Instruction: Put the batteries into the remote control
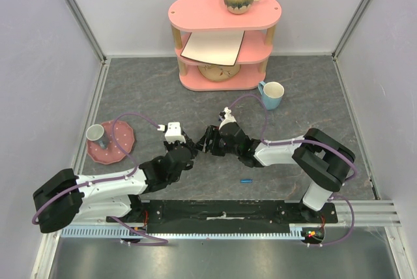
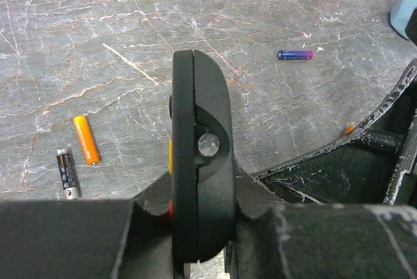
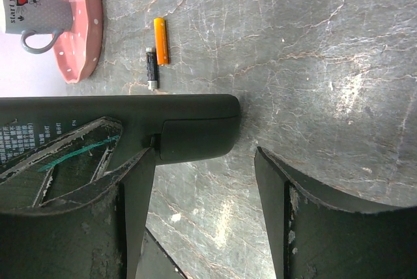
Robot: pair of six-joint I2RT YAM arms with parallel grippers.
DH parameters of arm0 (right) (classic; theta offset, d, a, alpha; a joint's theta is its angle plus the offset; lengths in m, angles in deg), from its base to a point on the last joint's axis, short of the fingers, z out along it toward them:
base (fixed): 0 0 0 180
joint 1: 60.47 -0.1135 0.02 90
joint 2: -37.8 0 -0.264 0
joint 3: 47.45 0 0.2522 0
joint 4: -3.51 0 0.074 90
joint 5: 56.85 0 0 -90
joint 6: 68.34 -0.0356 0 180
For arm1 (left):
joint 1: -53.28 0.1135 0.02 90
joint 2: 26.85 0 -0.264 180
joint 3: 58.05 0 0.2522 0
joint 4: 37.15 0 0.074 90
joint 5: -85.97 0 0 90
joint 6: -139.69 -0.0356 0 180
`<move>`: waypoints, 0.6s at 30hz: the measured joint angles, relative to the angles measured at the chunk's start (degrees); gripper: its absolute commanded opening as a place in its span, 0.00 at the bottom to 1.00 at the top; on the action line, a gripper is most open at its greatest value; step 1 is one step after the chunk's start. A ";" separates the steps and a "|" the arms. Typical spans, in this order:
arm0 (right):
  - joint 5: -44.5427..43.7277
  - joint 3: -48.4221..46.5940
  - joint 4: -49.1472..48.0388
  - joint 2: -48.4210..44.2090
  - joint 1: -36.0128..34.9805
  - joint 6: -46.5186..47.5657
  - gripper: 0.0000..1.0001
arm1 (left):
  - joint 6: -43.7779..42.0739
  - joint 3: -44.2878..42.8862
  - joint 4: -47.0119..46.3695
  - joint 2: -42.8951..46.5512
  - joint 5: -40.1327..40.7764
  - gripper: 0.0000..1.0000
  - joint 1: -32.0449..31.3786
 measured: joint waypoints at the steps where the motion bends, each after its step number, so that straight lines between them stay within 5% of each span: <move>1: -0.02 0.00 -0.09 0.00 0.00 0.00 0.71 | 0.00 0.00 0.02 0.00 0.00 0.02 0.00; 18: 0.00 0.00 -1.38 0.07 0.28 -0.59 0.71 | -0.07 0.39 -0.50 0.22 0.13 0.02 -0.42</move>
